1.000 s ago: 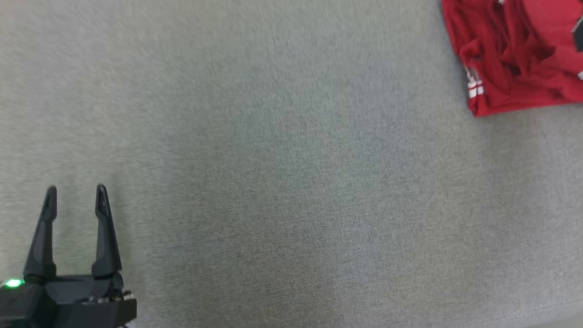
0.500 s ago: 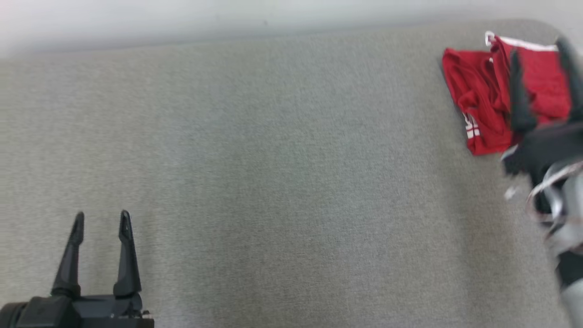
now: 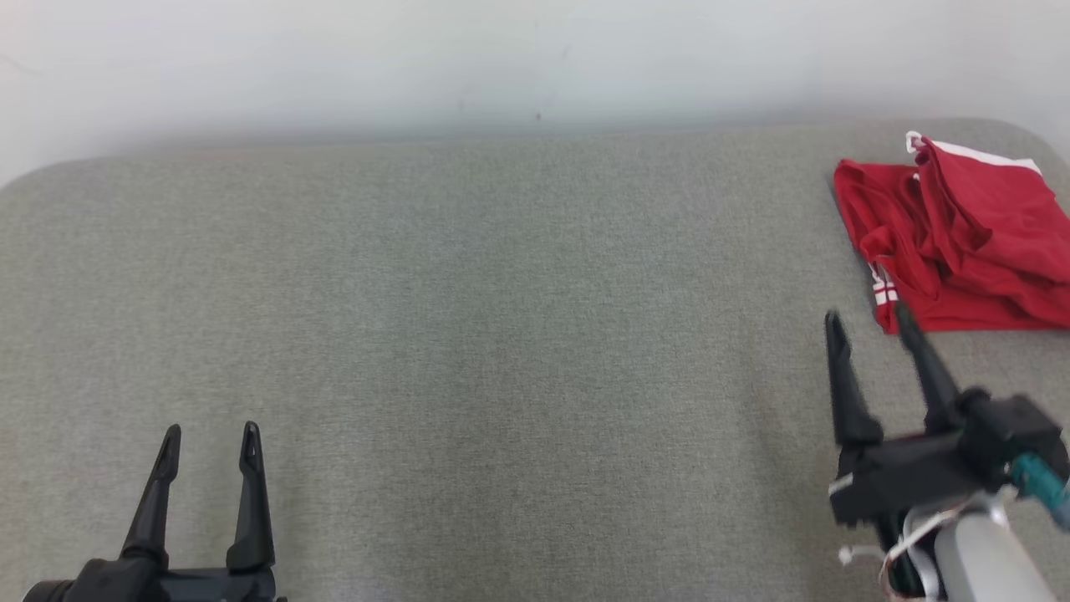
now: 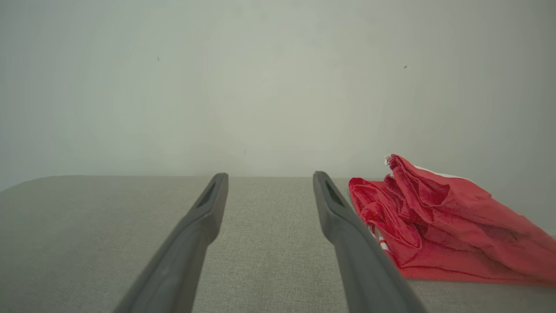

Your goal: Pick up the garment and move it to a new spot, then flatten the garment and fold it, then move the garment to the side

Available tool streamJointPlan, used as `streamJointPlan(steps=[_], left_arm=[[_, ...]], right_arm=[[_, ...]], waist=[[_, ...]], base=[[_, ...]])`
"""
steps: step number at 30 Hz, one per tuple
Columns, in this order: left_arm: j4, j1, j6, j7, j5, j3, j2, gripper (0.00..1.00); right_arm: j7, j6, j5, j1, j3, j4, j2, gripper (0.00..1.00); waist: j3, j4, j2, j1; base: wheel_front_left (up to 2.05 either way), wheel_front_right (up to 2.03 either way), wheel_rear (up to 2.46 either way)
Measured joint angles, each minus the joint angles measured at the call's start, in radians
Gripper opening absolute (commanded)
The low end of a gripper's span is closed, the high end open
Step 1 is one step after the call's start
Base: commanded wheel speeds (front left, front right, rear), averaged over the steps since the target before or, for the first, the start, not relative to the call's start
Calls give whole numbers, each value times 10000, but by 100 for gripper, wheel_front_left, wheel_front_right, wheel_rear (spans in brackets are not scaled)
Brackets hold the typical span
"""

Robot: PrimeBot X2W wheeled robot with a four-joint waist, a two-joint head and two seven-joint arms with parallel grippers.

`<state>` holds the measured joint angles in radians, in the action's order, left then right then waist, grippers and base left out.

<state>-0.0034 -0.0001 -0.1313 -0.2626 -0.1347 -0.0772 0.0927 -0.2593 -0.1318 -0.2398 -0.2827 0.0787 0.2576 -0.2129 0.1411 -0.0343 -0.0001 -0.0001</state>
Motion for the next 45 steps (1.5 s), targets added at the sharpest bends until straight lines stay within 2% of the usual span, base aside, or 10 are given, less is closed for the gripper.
streamJointPlan(steps=[9,17,33,34,39,45], left_arm=[[387,284,0,0,-92,19,-10,100],[704,748,0,0,-178,33,-77,100],[1204,1018,2,0,-234,-81,-150,100],[1235,1021,0,0,-236,-73,-159,0],[1697,1065,-6,56,-307,-21,-242,0],[1808,1027,-6,374,-1392,-46,-259,0]], right_arm=[[-10,0,27,1877,-199,-529,541,100],[-19,0,25,2937,-416,-805,729,100],[-19,0,73,3260,-334,-815,811,100],[-17,0,86,3271,-332,-784,819,0],[52,0,10,3471,-295,-374,886,0],[320,0,-1055,3456,-353,-320,918,0]], waist=[[-586,264,0,0],[-1216,308,1,0],[-1573,324,1,1],[-1577,342,1,1],[-1577,341,1,2],[-1568,342,1,2]], base=[[0,0,0],[0,0,0],[0,0,0],[0,0,0],[0,0,0],[0,0,0]])
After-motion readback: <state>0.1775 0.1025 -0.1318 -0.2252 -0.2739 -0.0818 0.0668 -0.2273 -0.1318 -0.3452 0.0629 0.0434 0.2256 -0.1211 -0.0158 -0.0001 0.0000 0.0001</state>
